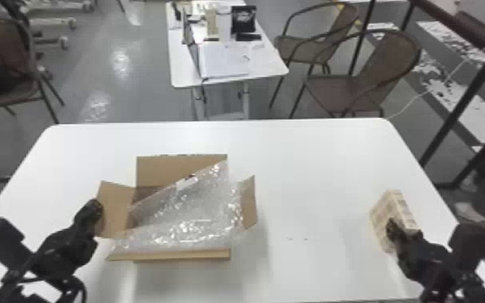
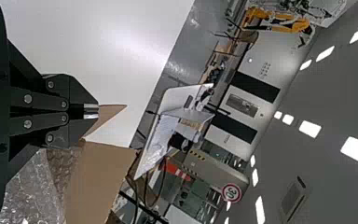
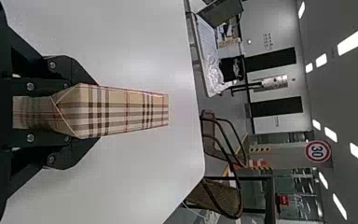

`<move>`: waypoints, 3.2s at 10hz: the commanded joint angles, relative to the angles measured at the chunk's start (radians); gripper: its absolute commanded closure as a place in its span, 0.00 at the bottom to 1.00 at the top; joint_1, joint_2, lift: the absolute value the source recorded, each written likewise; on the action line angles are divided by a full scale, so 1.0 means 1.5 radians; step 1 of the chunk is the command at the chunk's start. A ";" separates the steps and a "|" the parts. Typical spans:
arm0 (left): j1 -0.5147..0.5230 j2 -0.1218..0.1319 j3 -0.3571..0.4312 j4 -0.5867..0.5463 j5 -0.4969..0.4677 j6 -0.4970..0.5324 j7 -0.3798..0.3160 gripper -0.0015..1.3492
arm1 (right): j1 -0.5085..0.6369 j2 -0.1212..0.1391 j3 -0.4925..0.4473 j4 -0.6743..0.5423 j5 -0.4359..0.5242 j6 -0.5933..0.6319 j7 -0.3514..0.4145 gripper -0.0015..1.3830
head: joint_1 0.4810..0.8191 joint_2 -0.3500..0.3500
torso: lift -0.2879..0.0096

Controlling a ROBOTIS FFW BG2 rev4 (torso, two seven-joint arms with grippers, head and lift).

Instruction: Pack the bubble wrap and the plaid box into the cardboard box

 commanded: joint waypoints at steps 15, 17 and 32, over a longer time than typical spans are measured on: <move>-0.017 -0.003 -0.006 0.008 -0.013 0.009 -0.008 0.90 | -0.292 -0.094 0.285 -0.208 -0.291 0.543 0.204 0.76 | 0.63 0.97 | 0.75; -0.018 -0.003 -0.006 0.010 -0.015 0.010 -0.008 0.90 | -0.325 -0.098 0.287 -0.205 -0.282 0.656 0.207 0.76 | 0.63 0.98 | 0.75; -0.025 -0.003 -0.019 0.020 -0.015 0.006 -0.008 0.90 | -0.398 -0.047 0.304 -0.007 -0.129 0.460 0.416 0.11 | 0.63 1.00 | 0.75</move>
